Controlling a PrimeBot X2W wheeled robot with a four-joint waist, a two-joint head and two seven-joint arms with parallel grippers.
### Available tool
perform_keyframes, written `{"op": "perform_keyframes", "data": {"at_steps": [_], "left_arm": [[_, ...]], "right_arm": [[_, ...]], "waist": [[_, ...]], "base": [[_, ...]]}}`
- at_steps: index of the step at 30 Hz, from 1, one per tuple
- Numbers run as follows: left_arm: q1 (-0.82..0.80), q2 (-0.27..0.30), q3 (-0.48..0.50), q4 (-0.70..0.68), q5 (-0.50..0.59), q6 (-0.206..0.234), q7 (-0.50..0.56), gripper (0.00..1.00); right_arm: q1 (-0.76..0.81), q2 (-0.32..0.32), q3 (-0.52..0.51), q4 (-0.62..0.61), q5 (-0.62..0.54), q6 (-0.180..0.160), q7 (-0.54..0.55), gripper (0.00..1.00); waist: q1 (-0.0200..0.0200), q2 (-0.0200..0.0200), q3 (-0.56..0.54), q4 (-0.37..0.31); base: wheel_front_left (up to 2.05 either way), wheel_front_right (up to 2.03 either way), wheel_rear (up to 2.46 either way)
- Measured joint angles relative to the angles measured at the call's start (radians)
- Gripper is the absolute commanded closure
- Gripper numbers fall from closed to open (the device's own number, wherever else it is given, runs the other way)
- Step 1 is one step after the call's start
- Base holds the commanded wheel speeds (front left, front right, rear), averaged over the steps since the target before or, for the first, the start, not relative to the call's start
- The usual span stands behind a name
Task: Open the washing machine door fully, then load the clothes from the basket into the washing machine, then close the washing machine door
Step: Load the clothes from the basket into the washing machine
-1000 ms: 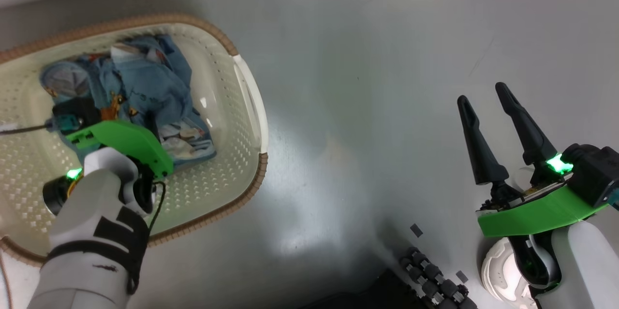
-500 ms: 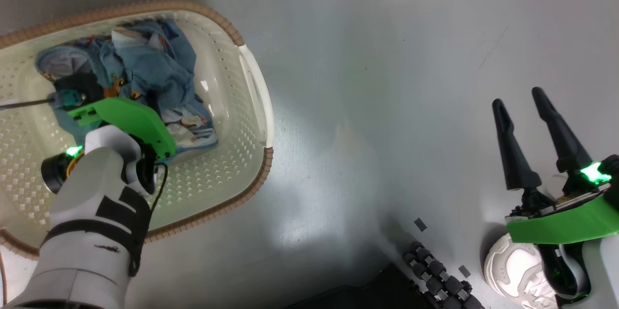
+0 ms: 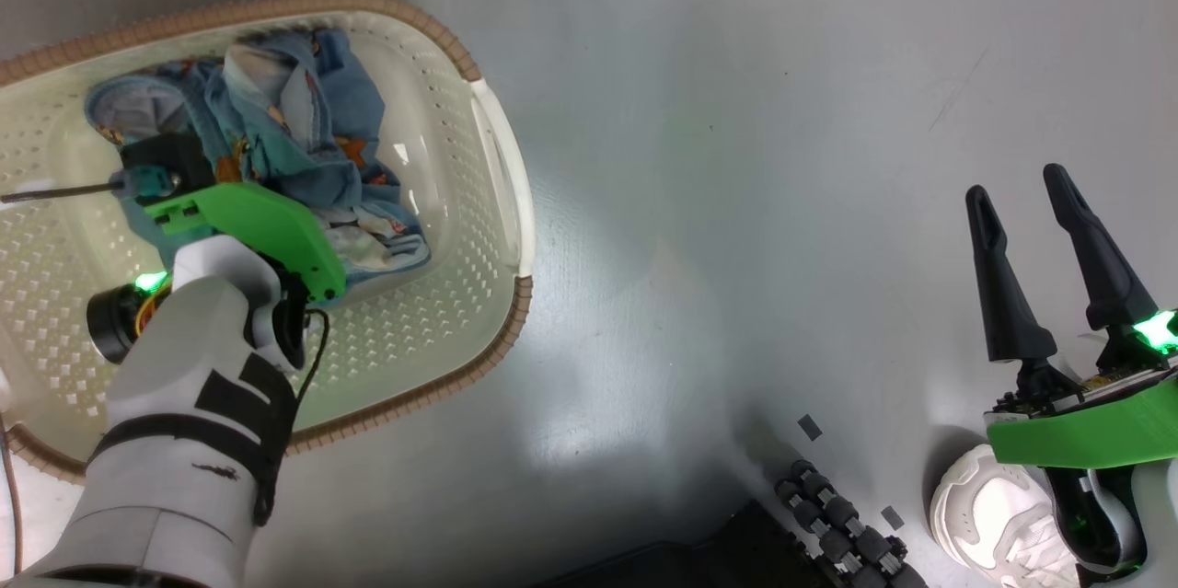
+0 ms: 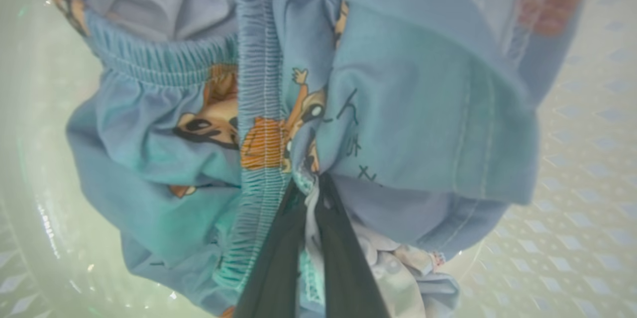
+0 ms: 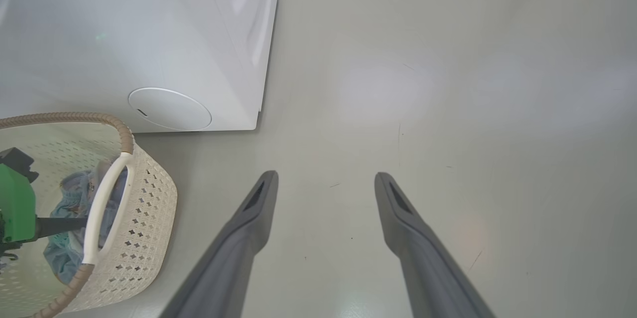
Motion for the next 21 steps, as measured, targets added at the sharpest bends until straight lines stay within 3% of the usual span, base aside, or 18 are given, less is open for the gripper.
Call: {"op": "perform_keyframes", "data": {"at_steps": [10, 21], "left_arm": [[0.012, -0.002, 0.007, 0.001, -0.055, 0.006, -0.091, 1.00], [0.127, -0.003, -0.045, -0.045, -0.137, -0.047, -0.140, 1.00]], "right_arm": [[-0.064, 0.004, 0.041, 0.009, 0.000, 0.000, 0.000, 0.00], [-0.105, 0.026, 0.077, 0.050, 0.001, 0.000, 0.000, 0.00]], "waist": [[0.0000, 0.0000, -0.016, -0.001], [0.0000, 0.0000, -0.116, 0.016]], "base": [[0.00, 0.00, 0.00], [0.00, 0.00, 0.00]]}}
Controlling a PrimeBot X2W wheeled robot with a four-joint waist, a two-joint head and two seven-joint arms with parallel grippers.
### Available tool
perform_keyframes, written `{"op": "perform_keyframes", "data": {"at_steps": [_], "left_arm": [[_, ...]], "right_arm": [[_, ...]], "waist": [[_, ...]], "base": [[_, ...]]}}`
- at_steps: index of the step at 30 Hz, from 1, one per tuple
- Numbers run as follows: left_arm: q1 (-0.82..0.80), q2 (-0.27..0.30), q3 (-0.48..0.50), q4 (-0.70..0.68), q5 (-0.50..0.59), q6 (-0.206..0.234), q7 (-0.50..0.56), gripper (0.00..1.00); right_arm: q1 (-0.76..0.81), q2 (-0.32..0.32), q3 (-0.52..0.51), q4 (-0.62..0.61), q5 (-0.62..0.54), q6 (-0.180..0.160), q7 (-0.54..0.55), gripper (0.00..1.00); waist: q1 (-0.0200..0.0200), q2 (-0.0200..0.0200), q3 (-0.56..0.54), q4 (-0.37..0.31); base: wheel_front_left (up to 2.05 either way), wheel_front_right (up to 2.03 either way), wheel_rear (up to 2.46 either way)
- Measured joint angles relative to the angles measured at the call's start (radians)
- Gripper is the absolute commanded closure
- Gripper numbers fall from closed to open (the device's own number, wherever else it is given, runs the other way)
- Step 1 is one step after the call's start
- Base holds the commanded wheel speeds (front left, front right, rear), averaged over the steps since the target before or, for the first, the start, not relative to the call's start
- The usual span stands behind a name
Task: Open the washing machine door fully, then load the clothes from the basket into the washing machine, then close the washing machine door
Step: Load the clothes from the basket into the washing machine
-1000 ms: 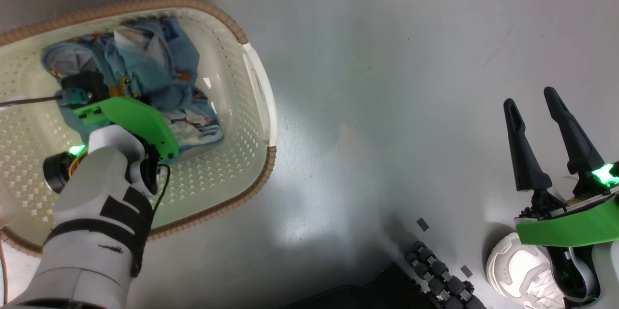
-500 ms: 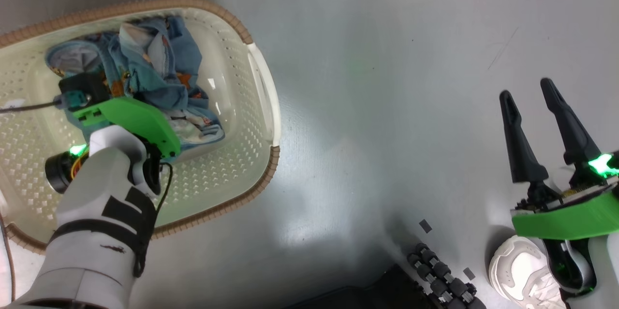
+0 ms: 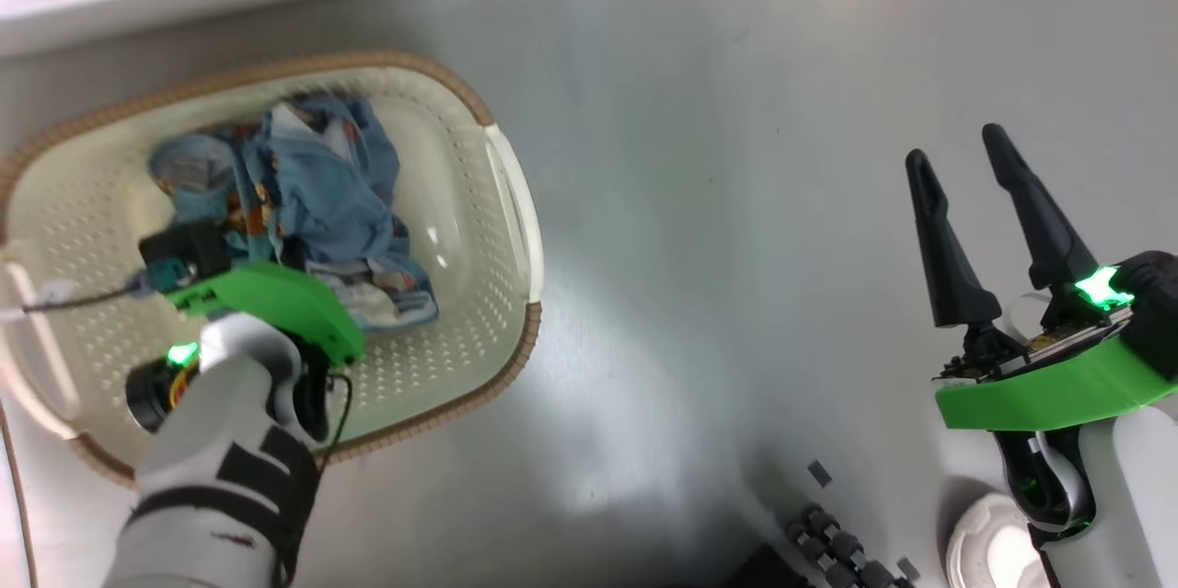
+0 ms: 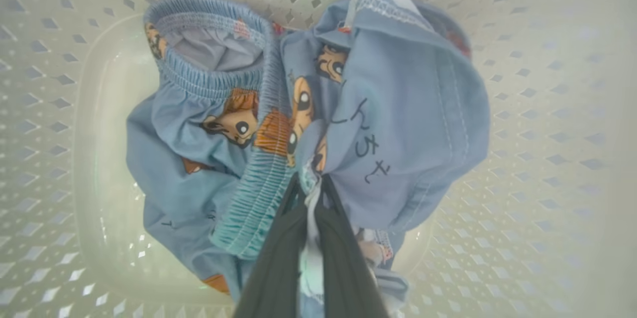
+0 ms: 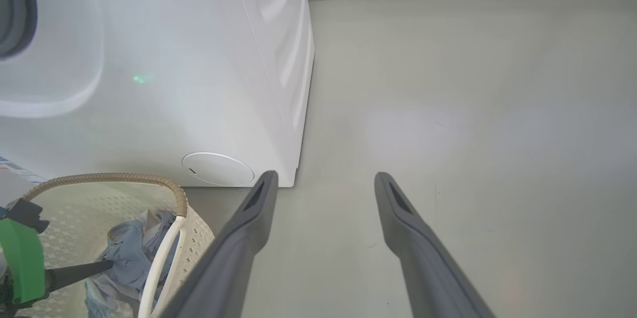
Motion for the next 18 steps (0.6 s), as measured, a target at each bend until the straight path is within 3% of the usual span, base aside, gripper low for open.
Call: {"op": "perform_keyframes", "data": {"at_steps": [7, 18], "left_arm": [[0.128, 0.000, -0.059, -0.101, -0.059, 0.002, -0.017, 1.00], [0.428, 0.001, -0.059, -0.458, -0.022, 0.073, -0.019, 1.00]], "right_arm": [[0.011, 0.015, 0.008, 0.025, 0.000, 0.000, 0.000, 0.00], [0.134, 0.020, 0.003, 0.057, -0.015, 0.000, 0.000, 0.00]], "waist": [[0.0000, 0.0000, -0.110, 0.021], [0.0000, -0.0001, -0.309, 0.065]], "base": [[0.00, 0.00, 0.00], [0.00, 0.00, 0.00]]}}
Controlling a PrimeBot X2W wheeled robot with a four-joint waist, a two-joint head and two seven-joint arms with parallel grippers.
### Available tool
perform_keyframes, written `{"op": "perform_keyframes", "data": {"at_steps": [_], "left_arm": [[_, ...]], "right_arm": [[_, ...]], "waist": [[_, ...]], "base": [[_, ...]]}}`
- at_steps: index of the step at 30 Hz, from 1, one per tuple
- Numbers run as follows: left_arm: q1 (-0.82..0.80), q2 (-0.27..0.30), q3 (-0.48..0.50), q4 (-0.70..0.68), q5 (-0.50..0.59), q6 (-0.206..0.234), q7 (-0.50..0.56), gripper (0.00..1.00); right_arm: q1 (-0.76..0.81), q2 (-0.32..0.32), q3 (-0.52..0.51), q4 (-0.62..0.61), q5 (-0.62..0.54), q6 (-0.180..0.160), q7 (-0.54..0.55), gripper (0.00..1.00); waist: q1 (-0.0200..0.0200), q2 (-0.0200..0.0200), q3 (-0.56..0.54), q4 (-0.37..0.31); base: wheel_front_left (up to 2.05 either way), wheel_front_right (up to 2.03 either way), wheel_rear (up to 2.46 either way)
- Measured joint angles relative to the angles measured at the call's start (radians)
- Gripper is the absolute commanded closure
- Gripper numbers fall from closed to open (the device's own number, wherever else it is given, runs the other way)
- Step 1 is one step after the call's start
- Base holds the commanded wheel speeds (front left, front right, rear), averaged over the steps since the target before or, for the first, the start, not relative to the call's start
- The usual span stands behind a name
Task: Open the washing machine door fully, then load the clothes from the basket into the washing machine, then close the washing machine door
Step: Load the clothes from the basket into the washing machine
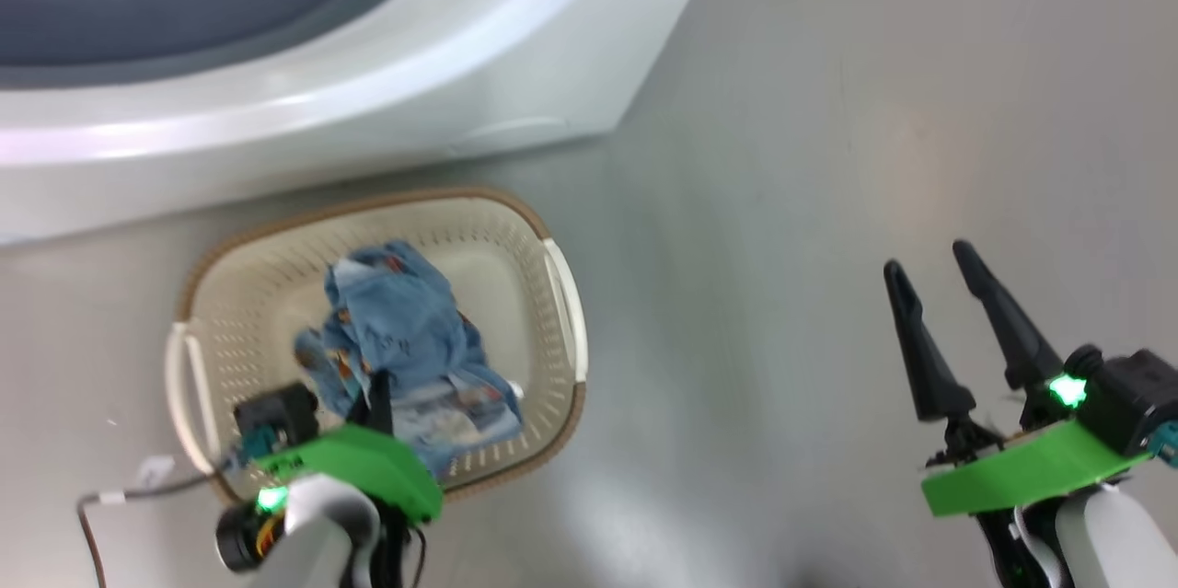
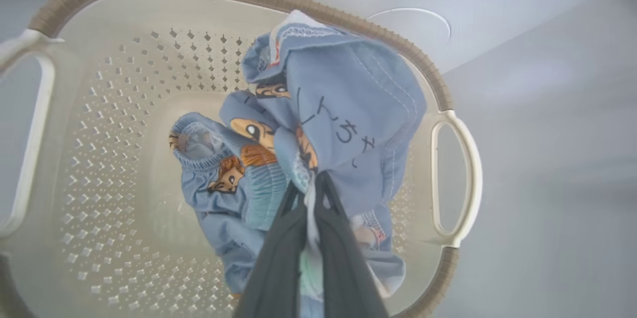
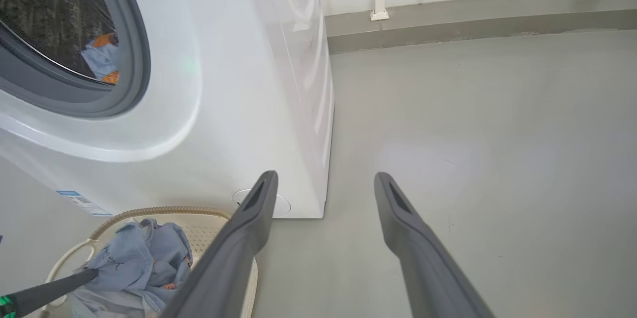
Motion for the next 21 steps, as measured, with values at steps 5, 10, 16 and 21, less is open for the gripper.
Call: {"op": "perform_keyframes", "data": {"at_steps": [5, 10, 16, 21], "left_arm": [[0.134, 0.003, 0.002, -0.143, 0.028, 0.019, 0.000, 1.00], [0.266, 0.004, 0.035, -0.277, 0.080, 0.040, -0.001, 1.00], [0.420, 0.006, 0.076, -0.413, 0.174, 0.061, -0.001, 1.00], [0.516, 0.007, 0.111, -0.515, 0.213, 0.059, 0.000, 1.00]], "right_arm": [[0.053, 0.002, -0.001, 0.016, -0.026, 0.000, 0.000, 0.00], [0.117, 0.012, 0.002, 0.036, -0.043, 0.000, 0.000, 0.00], [0.190, 0.029, 0.003, 0.056, -0.059, 0.000, 0.000, 0.00], [0.244, 0.043, 0.009, 0.067, -0.077, 0.000, 0.000, 0.00]], "waist": [[0.0000, 0.0000, -0.094, 0.028], [0.0000, 0.0000, -0.195, 0.057], [0.0000, 0.0000, -0.317, 0.092], [0.0000, 0.0000, -0.413, 0.121]], "base": [[0.00, 0.00, 0.00], [0.00, 0.00, 0.00], [0.00, 0.00, 0.00], [0.00, 0.00, 0.00]]}}
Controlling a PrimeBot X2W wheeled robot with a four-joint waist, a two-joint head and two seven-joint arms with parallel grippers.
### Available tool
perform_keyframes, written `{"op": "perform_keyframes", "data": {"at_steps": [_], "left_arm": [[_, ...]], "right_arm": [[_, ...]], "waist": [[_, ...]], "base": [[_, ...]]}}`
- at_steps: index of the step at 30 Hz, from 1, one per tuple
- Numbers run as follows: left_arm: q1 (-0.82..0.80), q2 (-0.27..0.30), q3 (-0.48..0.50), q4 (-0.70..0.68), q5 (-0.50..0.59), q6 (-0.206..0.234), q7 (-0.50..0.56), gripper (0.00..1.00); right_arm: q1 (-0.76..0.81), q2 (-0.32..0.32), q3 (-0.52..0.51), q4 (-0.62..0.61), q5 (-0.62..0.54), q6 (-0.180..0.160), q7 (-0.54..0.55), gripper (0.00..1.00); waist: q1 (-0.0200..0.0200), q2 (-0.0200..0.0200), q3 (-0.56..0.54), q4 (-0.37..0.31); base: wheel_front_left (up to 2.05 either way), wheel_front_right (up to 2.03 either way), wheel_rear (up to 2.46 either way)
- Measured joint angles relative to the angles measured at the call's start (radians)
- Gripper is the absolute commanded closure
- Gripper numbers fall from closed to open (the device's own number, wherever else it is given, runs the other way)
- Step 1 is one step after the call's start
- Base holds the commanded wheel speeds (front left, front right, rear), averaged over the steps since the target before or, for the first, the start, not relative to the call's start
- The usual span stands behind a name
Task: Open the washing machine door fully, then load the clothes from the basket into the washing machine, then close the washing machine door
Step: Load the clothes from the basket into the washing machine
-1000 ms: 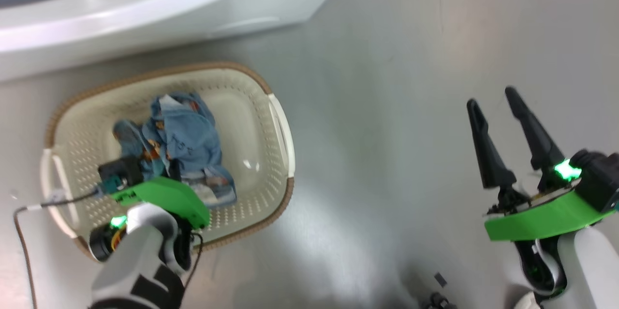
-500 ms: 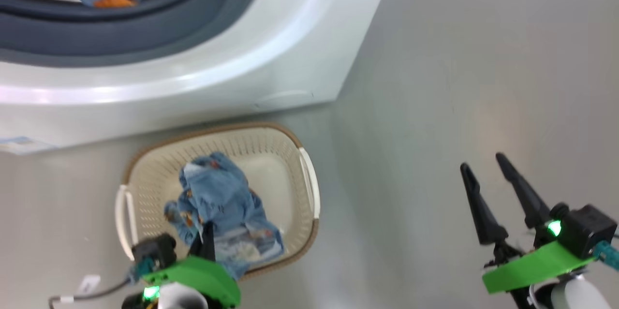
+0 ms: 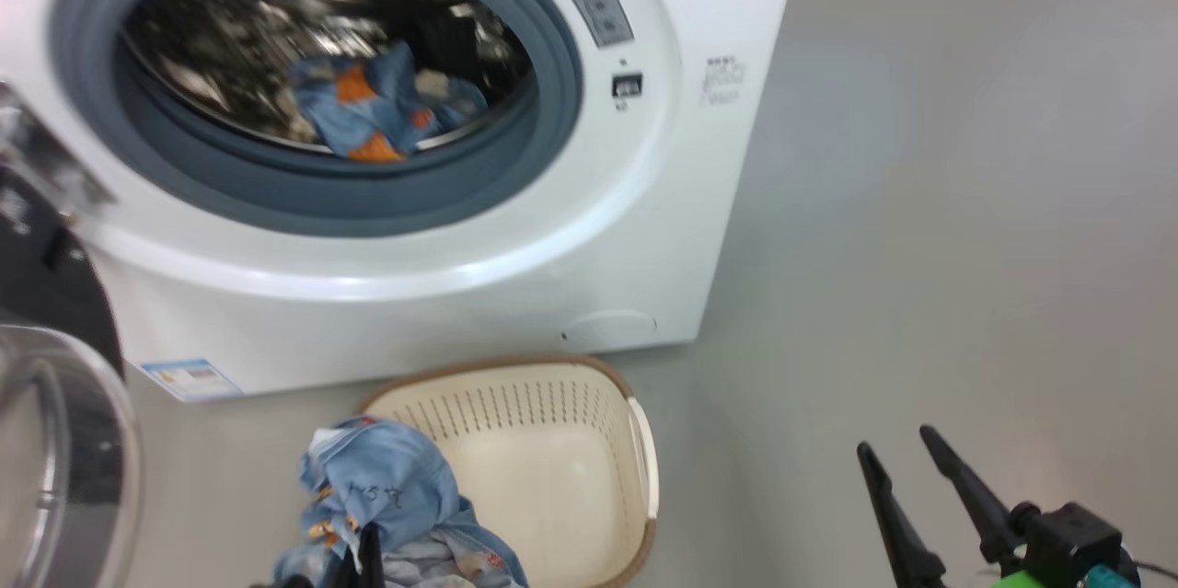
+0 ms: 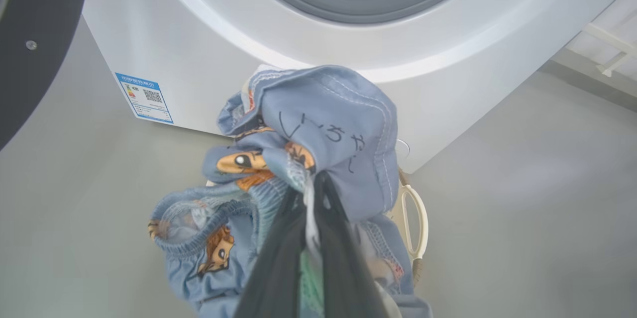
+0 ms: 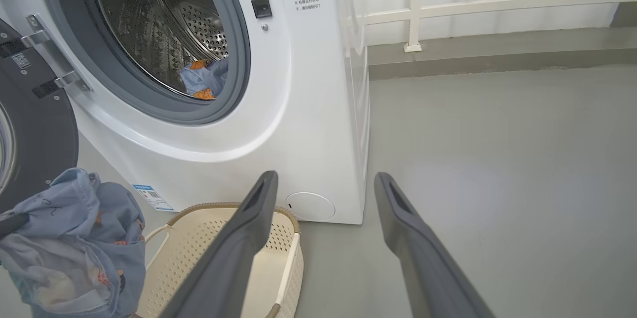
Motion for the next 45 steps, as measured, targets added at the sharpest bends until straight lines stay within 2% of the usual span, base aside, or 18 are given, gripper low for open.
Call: {"op": "perform_keyframes", "data": {"at_steps": [7, 14, 24, 31, 37, 45], "left_arm": [[0.115, 0.003, 0.055, -0.126, 0.081, -0.018, 0.000, 1.00], [0.191, 0.005, 0.101, -0.249, 0.147, -0.027, 0.000, 1.00], [0.249, 0.006, 0.128, -0.305, 0.192, -0.060, 0.000, 1.00], [0.249, 0.006, 0.118, -0.314, 0.194, -0.062, 0.000, 1.00], [0.205, 0.006, 0.098, -0.289, 0.186, -0.060, 0.000, 1.00], [-0.019, 0.006, 0.082, -0.191, 0.193, -0.051, 0.000, 1.00]], "right_arm": [[0.049, 0.007, 0.009, 0.004, -0.036, 0.000, 0.000, 0.00], [0.081, 0.007, -0.007, -0.001, -0.053, 0.000, 0.000, 0.00], [0.112, 0.018, -0.025, 0.000, -0.081, 0.000, 0.000, 0.00], [0.112, 0.023, -0.010, -0.001, -0.084, 0.000, 0.000, 0.00], [0.107, 0.023, 0.005, -0.003, -0.083, 0.000, 0.000, 0.00], [0.044, 0.018, 0.040, -0.011, -0.064, 0.000, 0.000, 0.00]], "waist": [[0.0000, 0.0000, -0.115, 0.035], [0.0000, 0.0000, -0.185, 0.061], [0.0000, 0.0000, -0.219, 0.065], [0.0000, 0.0000, -0.207, 0.051], [0.0000, 0.0000, -0.178, 0.030], [0.0000, 0.0000, -0.101, -0.016]], "base": [[0.00, 0.00, 0.00], [0.00, 0.00, 0.00], [0.00, 0.00, 0.00], [0.00, 0.00, 0.00], [0.00, 0.00, 0.00], [0.00, 0.00, 0.00]]}}
